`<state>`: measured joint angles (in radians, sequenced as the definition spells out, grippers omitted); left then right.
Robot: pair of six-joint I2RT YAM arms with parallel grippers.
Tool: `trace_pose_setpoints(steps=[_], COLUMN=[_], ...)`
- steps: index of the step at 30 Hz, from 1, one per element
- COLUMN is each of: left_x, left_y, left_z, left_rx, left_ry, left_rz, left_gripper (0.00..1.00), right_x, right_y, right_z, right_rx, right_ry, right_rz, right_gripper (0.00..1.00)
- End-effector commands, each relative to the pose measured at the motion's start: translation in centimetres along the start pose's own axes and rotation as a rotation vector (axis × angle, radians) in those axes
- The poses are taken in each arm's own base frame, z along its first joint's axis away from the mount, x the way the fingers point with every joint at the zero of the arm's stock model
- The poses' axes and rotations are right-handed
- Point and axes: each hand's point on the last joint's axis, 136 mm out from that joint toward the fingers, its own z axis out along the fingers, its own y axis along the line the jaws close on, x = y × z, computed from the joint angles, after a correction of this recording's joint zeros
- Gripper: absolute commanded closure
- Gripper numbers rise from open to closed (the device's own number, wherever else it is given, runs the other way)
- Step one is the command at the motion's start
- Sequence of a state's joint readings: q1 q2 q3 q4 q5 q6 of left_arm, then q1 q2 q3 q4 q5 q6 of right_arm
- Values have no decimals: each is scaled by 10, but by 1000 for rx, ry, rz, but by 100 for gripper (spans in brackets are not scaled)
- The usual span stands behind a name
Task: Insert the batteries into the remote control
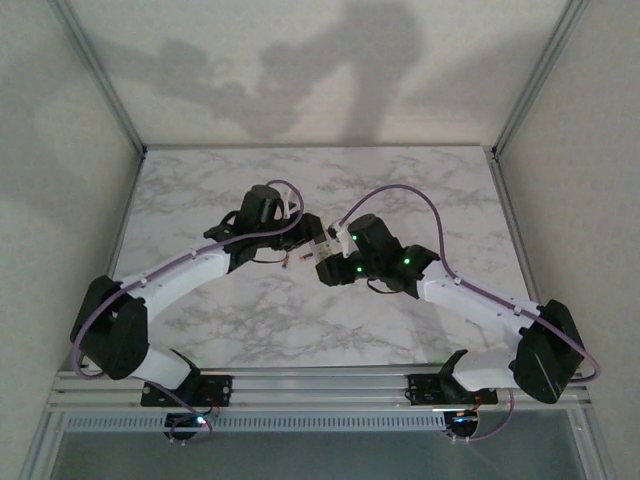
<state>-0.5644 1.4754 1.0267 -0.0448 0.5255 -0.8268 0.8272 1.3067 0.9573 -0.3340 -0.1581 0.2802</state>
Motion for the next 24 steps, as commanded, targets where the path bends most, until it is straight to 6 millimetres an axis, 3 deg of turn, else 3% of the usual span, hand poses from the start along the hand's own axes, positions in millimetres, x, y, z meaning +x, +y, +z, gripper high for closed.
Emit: trace_pose_setpoints(steps=[1, 3, 5, 8, 13, 18, 24], left_x=[1, -3, -12, -18, -24, -26, -22], left_y=[-11, -8, -2, 2, 7, 9, 12], left_z=[3, 1, 0, 1, 3, -1, 3], left_rx=[18, -8, -47, -91, -147, -167, -179], left_ry=[12, -11, -50, -68, -78, -99, -70], left_rz=[2, -17, -74, -143, -203, -230, -254], left_gripper=[86, 87, 92, 96, 98, 98, 97], right_x=[-14, -20, -25, -25, -22, -30, -40], right_y=[11, 11, 3, -2, 5, -17, -19], right_z=[-8, -16, -29, -42, -46, -35, -15], right_rx=[-21, 4, 91, 233, 372, 569, 629], right_ry=[-44, -71, -134, -228, -359, -354, -359], right_rz=[-16, -27, -62, -260, -633, -793, -852], right_gripper=[52, 33, 25, 20, 16, 19, 40])
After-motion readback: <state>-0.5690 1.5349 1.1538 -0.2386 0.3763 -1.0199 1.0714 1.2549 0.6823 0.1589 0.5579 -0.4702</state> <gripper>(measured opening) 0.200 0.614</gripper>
